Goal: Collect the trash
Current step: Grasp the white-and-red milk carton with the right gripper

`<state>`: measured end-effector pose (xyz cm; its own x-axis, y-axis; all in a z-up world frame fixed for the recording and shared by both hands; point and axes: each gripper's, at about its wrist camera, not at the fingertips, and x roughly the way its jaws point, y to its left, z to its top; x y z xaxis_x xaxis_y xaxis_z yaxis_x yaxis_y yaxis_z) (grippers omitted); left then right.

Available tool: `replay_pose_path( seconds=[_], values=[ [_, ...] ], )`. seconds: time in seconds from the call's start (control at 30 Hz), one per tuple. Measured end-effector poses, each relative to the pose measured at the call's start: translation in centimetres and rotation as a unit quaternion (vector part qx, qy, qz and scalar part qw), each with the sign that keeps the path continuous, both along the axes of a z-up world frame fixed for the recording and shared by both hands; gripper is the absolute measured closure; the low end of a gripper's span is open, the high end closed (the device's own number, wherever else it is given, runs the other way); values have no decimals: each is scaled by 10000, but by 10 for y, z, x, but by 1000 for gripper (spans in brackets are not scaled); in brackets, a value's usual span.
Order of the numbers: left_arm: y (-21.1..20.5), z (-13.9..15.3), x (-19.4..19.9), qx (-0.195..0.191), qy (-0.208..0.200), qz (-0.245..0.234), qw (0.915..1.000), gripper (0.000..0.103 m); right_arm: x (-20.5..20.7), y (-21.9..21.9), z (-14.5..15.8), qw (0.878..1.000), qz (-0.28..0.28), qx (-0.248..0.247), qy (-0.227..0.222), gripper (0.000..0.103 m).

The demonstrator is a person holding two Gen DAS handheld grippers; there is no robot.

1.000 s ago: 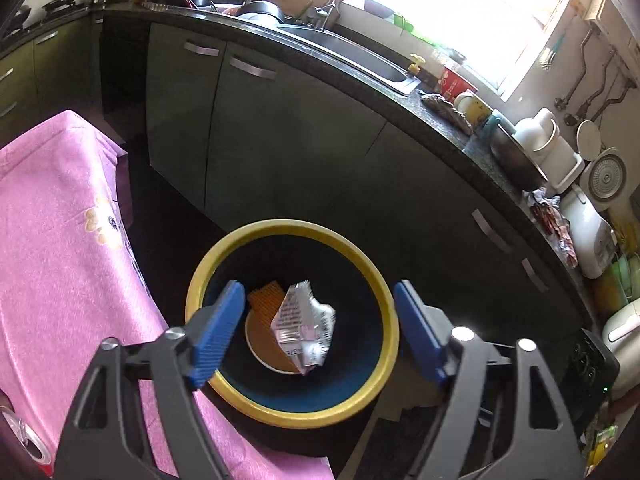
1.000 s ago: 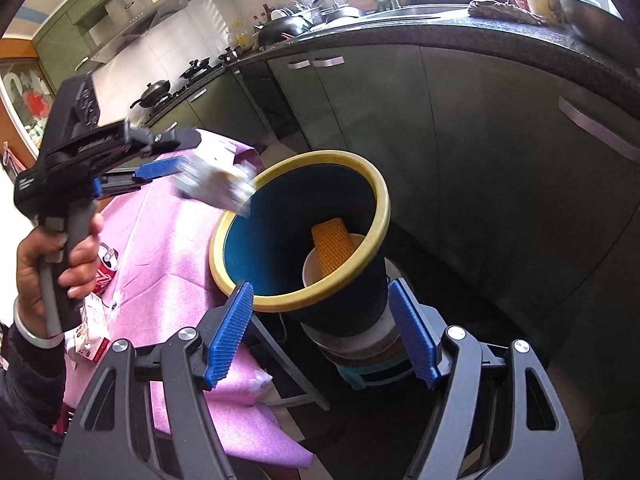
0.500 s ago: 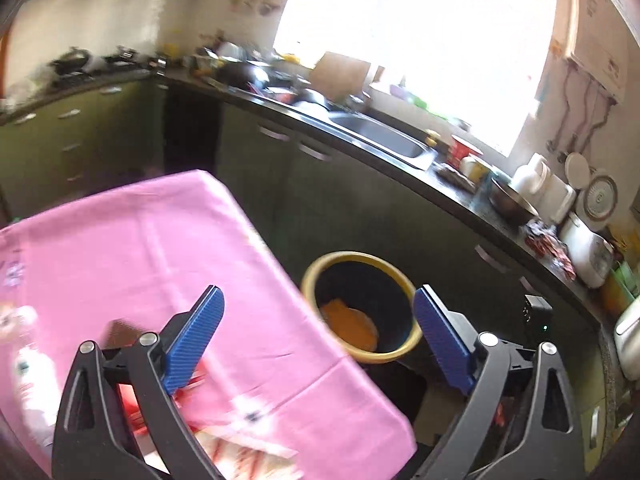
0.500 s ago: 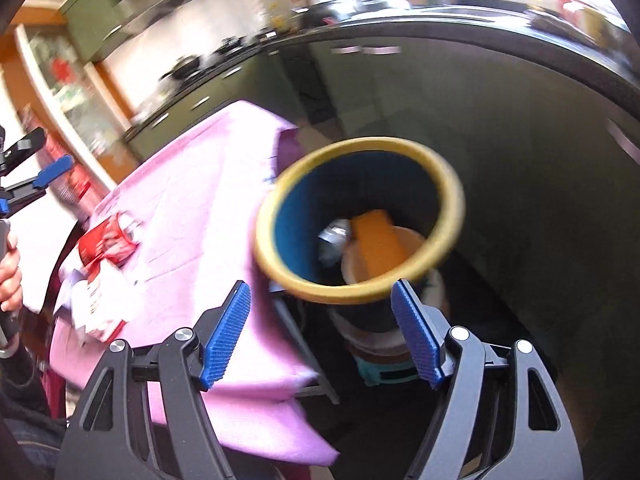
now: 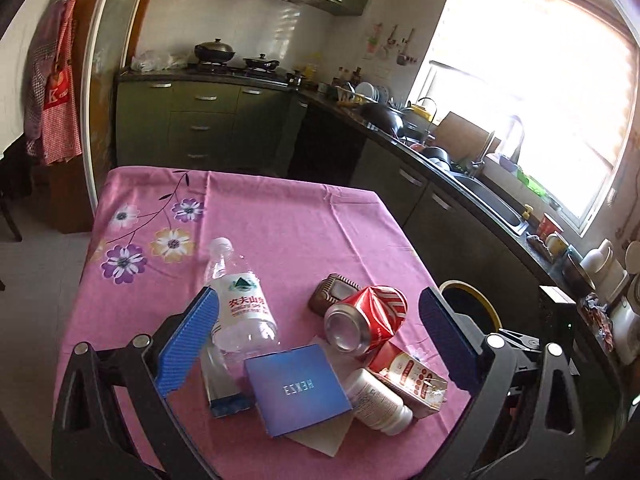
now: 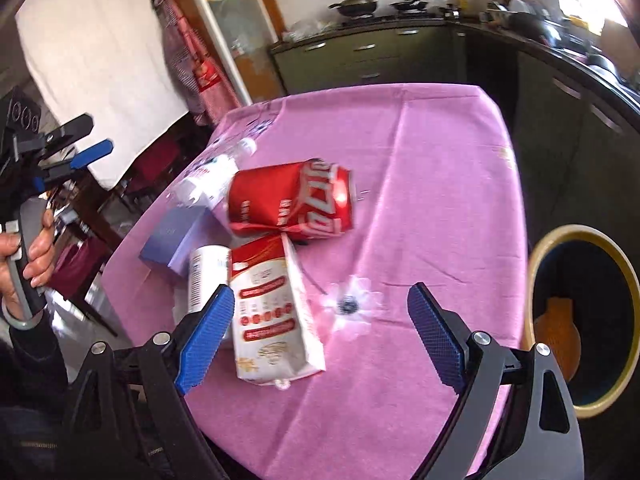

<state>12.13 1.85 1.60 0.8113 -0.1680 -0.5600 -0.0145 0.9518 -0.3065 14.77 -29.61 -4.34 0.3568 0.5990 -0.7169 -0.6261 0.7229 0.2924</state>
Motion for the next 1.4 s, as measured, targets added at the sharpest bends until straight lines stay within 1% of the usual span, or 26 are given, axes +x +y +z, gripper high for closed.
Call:
replay_pose_path(
  seconds=[0.07, 0.1, 0.17, 0.27, 0.33, 0.4, 0.47, 0.67, 0.77, 1.1, 1.27, 1.4],
  values=[
    [8, -4, -1, -45, 37, 43, 10000, 8, -8, 20, -3, 9988, 386, -310, -18, 16],
    [9, -7, -4, -41, 48, 55, 10000, 8, -12, 25, -6, 9974, 520, -502, -34, 19],
    [10, -10, -5, -14, 55, 61, 10000, 8, -17, 31, -10, 9950, 703, -712, -21, 22],
    [11, -14, -6, -42, 42, 19, 10000, 8, -24, 36, -23, 9918, 817, -976, 47, 24],
    [9, -17, -4, -86, 56, -18, 9999, 8, -24, 36, -31, 9906, 862, -1053, 114, 29],
    [7, -21, -1, -106, 104, -38, 9999, 8, -24, 38, -37, 9900, 893, -1088, 116, 39],
    [7, -25, 0, -111, 159, -39, 9998, 8, -22, 43, -42, 9892, 938, -1124, 108, 45],
    [9, -28, 3, -126, 210, 1, 9997, 8, -19, 53, -52, 9892, 998, -1070, 40, 48],
    [9, -29, 5, -115, 239, -22, 9996, 8, -20, 50, -49, 9899, 958, -1048, -27, 48],
    [4, -32, 7, -107, 264, -69, 9996, 8, -35, 16, -37, 9941, 692, -831, 91, 49],
    [0, -30, 7, -76, 271, -91, 9996, 8, -45, -2, -25, 9972, 525, -501, 168, 50],
    [-4, -30, 7, -45, 274, -129, 9995, 8, -46, -20, -9, 9993, 297, -112, 187, 50]
  ],
)
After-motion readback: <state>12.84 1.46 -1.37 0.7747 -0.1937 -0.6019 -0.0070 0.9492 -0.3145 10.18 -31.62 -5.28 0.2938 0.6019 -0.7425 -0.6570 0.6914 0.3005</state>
